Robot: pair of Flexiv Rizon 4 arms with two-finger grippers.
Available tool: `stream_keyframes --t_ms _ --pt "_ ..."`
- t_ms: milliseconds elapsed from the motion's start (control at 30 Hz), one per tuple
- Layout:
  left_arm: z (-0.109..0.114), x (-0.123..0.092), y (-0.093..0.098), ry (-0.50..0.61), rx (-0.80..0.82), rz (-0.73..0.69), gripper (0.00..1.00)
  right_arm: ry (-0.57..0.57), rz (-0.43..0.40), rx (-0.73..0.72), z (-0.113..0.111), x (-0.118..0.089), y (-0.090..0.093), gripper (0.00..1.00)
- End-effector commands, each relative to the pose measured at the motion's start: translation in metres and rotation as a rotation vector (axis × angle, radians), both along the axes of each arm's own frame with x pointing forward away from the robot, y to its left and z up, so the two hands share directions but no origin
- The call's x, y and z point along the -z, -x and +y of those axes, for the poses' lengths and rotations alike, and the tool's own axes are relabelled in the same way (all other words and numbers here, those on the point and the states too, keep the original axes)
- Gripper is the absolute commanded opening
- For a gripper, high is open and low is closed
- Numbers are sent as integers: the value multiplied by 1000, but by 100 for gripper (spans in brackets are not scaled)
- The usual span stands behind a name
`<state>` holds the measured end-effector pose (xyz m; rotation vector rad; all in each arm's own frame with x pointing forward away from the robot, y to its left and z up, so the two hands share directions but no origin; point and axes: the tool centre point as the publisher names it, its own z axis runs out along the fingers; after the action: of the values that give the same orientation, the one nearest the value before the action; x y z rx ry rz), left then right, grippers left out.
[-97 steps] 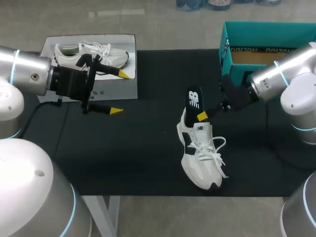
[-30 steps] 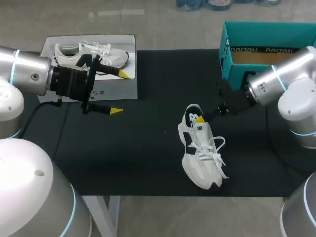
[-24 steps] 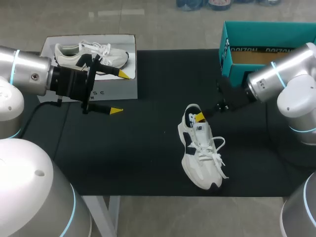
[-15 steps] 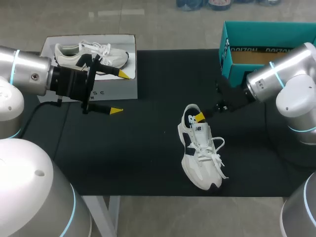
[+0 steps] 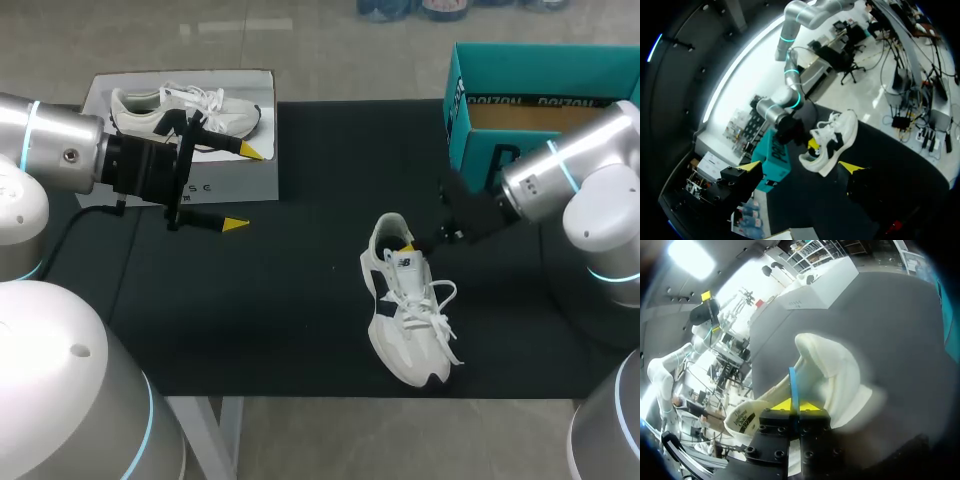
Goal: Take the shoe out of the shoebox, open the shoe tongue, remove and reinsert the insole, then place the shoe into the shoebox
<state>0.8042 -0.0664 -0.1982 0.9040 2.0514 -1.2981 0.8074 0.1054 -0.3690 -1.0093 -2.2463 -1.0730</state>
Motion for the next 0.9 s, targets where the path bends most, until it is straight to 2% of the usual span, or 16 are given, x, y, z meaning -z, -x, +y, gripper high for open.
stream_keyframes --t_ms 33,67,367,467,600,900 --pt "0 0 0 -4 1 1 100 20 0 21 2 -1 -1 45" --pt "0 0 0 -4 1 1 100 22 -4 28 2 -3 -3 100" --pt "0 0 0 -4 1 1 100 31 -70 83 0 -31 -31 100" --pt "0 0 0 -4 1 1 100 101 -75 133 -2 -43 -34 100" --pt "0 0 0 -4 1 1 100 221 -58 246 -12 -58 -27 100" --pt "0 0 0 -4 1 1 100 552 -125 380 -16 -82 -3 100"
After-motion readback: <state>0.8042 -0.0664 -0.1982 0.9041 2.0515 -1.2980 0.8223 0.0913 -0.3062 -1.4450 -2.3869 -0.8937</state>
